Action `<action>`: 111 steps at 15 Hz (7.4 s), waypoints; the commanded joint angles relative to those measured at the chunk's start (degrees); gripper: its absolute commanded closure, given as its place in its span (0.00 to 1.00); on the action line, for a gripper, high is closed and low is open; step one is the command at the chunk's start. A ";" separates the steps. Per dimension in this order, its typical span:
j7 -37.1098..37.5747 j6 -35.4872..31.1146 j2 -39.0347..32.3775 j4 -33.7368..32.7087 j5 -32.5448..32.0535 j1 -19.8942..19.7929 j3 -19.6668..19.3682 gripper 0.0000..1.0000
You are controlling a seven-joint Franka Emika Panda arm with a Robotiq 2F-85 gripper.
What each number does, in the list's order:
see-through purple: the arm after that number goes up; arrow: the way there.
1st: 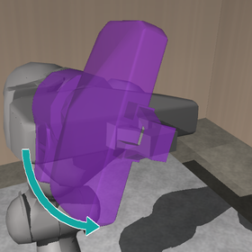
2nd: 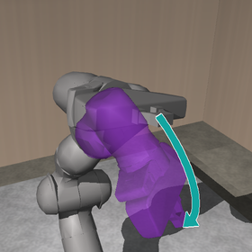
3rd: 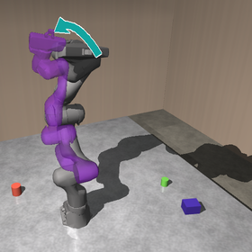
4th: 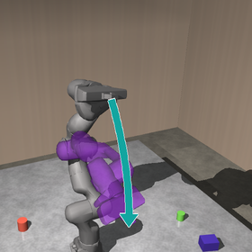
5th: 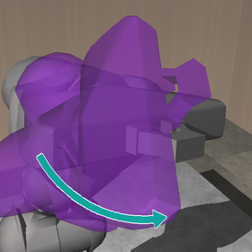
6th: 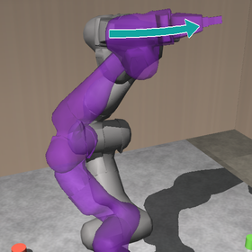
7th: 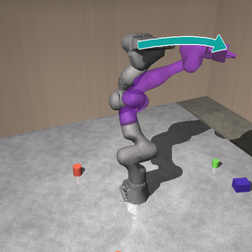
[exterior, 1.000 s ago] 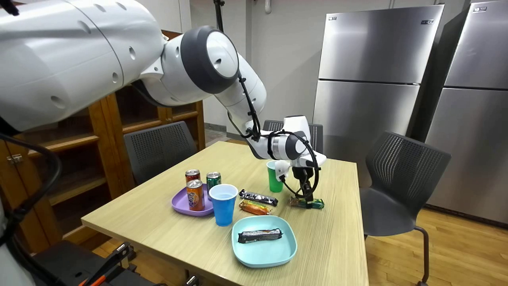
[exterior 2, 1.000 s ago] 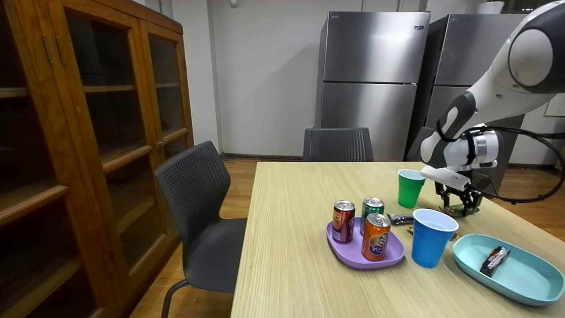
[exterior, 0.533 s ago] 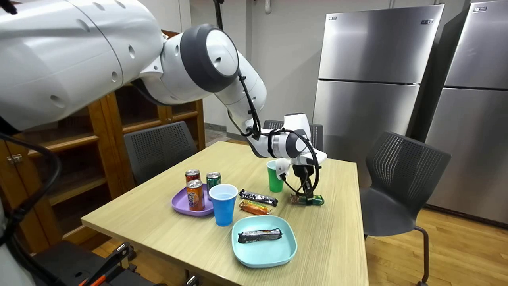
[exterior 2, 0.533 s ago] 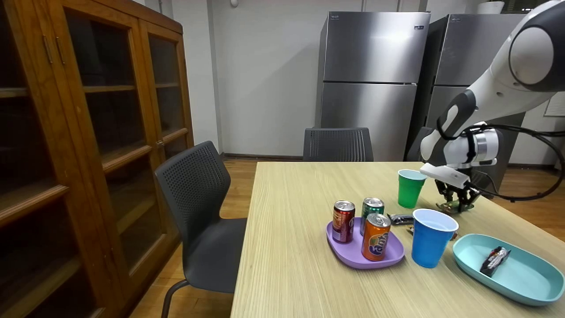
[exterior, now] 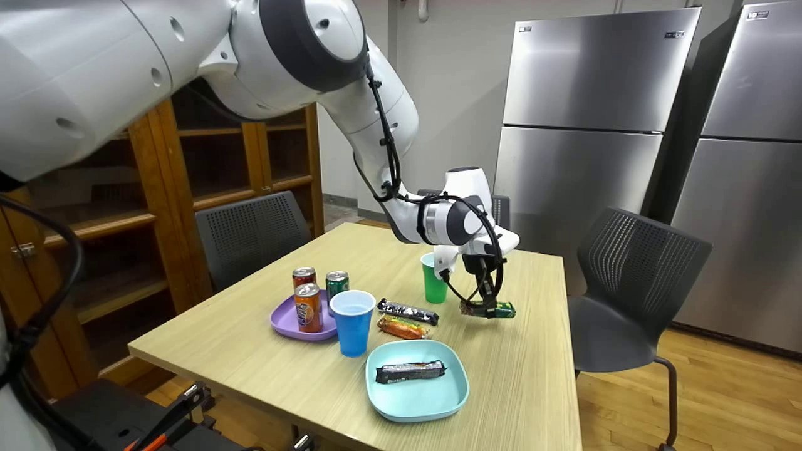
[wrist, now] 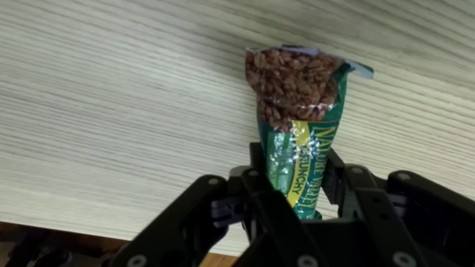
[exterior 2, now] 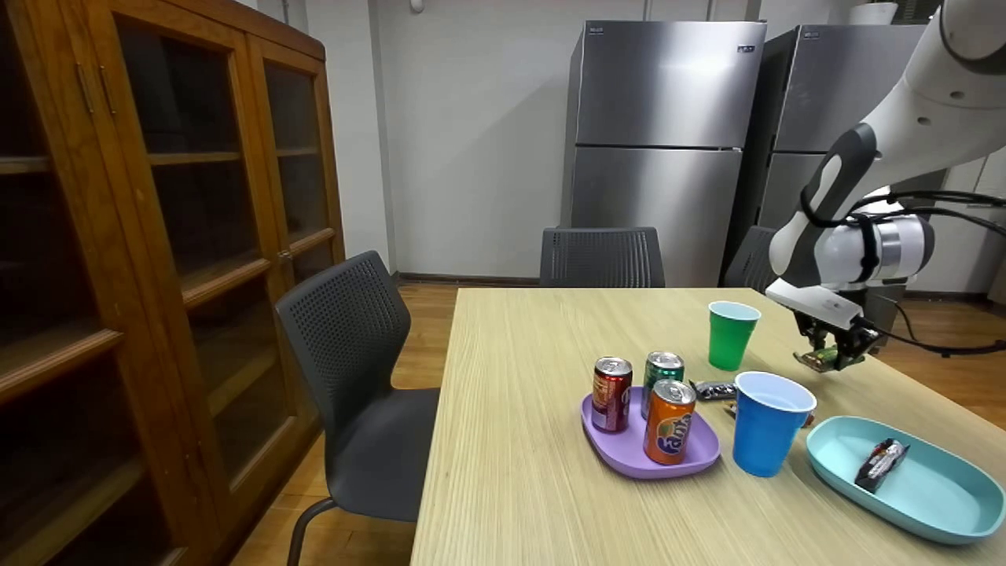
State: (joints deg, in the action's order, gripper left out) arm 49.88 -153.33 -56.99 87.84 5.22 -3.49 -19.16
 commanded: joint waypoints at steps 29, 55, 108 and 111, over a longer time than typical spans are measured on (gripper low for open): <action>0.94 -17.75 25.44 54.25 -0.22 31.71 -20.37 0.87; -0.90 -15.58 20.87 47.34 -0.35 29.57 -17.15 0.14; 4.78 -11.08 12.21 28.56 8.15 14.79 2.23 0.00; 4.89 -9.85 11.85 28.06 7.93 14.70 2.23 0.00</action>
State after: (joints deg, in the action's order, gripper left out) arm 54.10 -165.96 -45.01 117.63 13.16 12.67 -18.08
